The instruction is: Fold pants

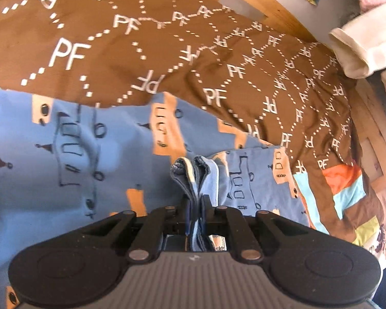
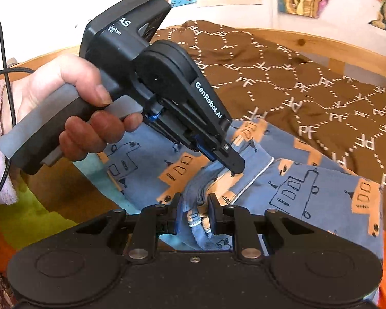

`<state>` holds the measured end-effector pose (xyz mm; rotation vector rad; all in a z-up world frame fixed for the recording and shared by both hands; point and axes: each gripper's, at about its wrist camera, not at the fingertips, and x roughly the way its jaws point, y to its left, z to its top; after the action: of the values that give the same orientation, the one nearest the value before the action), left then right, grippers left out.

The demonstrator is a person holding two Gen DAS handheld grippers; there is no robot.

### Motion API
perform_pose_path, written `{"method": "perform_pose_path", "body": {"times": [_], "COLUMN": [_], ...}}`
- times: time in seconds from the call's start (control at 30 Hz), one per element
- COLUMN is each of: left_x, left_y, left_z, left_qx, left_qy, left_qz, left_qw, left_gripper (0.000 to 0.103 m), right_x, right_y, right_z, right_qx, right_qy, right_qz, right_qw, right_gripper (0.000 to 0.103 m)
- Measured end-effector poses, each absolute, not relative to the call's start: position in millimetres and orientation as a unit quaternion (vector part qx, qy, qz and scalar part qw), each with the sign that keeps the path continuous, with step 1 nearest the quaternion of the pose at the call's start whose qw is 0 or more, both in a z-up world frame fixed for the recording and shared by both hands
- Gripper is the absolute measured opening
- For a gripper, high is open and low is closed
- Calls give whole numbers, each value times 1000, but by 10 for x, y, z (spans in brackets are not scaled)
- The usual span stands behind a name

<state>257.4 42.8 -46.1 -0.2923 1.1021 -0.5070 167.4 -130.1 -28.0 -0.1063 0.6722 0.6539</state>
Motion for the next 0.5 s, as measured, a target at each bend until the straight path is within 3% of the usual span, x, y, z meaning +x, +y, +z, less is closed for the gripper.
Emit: {"method": "perform_pose_path", "body": {"times": [0.1, 0.13, 0.2, 0.27, 0.37, 0.4, 0.5], "left_x": [2616, 2618, 2623, 2622, 2591, 2573, 2551], "left_y": [468, 482, 496, 497, 450, 413, 297], "left_z": [-511, -520, -518, -496, -429, -416, -455], "left_qx": [-135, -132, -134, -138, -122, -109, -84], "left_qy": [524, 525, 524, 522, 510, 504, 503], "left_qz": [-223, -219, -216, -214, -206, -200, -187], "left_qw": [811, 812, 813, 814, 826, 833, 839], "left_gripper": [21, 29, 35, 48, 65, 67, 70], "right_x": [1732, 1743, 1748, 1713, 1612, 1582, 1560], "right_y": [-1240, -1234, -1281, -1378, -1569, -1636, -1880], "right_z": [-341, -369, -405, -391, -307, -275, -200], "right_qx": [-60, -62, -48, -26, -25, -31, -62], "right_qy": [334, 339, 344, 341, 324, 319, 304], "right_qz": [323, 325, 333, 340, 319, 302, 229], "right_qw": [883, 881, 877, 876, 890, 898, 923], "right_gripper": [23, 26, 36, 54, 70, 71, 88]}}
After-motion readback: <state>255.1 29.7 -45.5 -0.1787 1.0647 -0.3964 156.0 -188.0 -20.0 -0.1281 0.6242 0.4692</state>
